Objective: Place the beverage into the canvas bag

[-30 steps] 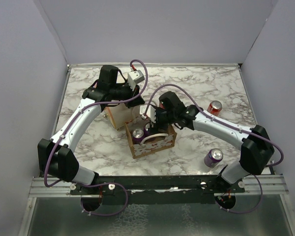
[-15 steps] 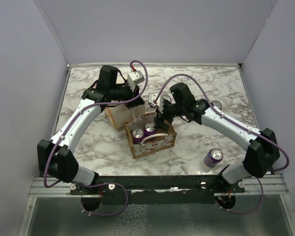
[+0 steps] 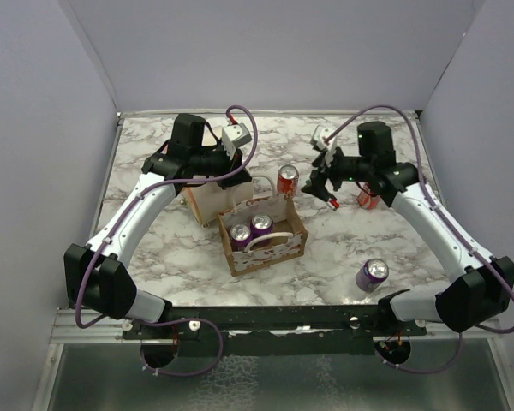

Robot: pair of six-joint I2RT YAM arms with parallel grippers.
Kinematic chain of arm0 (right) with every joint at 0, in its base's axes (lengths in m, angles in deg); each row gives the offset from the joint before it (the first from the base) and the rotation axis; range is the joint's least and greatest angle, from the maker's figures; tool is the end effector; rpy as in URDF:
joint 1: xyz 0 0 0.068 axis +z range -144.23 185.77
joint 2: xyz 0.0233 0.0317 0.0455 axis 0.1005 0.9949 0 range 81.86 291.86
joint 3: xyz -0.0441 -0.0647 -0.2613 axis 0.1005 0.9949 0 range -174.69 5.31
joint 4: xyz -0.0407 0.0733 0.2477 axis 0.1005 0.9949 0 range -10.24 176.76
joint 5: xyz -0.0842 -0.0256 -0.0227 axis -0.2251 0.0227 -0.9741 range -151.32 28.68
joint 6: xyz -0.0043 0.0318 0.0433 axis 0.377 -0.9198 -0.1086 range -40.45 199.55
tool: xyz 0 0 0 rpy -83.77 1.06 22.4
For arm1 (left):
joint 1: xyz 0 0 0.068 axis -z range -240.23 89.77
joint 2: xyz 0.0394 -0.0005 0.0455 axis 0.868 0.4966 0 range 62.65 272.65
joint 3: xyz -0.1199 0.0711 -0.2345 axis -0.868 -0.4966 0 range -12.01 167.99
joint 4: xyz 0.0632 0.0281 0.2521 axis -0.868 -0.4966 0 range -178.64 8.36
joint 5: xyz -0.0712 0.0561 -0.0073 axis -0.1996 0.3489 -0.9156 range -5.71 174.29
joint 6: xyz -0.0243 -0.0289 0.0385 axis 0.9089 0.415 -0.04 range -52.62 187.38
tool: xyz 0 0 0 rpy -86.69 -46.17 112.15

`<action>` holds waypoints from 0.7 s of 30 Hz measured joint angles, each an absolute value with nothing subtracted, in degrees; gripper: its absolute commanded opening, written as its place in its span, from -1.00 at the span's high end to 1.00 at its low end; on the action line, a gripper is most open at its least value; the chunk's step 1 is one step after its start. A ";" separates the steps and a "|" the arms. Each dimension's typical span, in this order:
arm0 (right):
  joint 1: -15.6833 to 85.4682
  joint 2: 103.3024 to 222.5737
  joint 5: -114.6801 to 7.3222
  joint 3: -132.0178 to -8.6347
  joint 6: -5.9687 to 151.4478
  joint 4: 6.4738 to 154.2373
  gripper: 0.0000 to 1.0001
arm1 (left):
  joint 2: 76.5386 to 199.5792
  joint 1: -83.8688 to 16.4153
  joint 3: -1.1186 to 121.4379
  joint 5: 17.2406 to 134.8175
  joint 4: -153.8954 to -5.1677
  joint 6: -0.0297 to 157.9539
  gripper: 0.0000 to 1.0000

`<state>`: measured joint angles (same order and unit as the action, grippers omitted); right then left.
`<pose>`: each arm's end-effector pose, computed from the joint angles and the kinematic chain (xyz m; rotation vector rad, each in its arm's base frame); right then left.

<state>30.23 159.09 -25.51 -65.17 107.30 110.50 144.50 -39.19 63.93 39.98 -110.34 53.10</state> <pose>0.2586 0.1405 0.3392 -1.2425 1.7640 0.6579 0.2844 -0.1360 0.3527 1.0468 1.8339 -0.9031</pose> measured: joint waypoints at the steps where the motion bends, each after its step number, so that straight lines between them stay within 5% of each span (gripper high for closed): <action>1: 28.40 158.39 -25.25 -65.15 107.17 110.70 -0.54 | 144.50 -39.19 63.93 39.98 -110.34 53.10 1.00; 21: -5.87 163.74 -28.13 -61.94 110.58 117.26 -0.66 | 144.41 -39.08 63.41 40.00 -110.13 53.10 1.00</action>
